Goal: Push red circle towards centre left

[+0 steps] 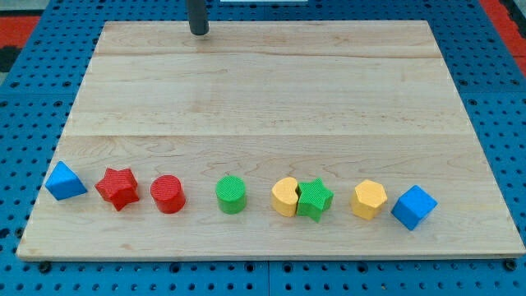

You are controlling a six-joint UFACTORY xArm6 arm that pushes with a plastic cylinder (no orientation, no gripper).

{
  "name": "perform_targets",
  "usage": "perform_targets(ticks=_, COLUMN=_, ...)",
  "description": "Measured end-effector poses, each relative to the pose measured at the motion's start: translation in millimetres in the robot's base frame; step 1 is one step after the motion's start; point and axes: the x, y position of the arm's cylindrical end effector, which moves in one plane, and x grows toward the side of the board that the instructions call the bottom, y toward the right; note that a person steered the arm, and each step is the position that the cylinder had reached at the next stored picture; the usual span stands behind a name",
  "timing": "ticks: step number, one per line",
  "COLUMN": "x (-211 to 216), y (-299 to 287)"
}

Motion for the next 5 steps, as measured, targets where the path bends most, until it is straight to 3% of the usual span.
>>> perform_targets(ticks=3, x=-7, y=-11)
perform_targets(ticks=4, x=10, y=13)
perform_targets(ticks=5, x=25, y=96)
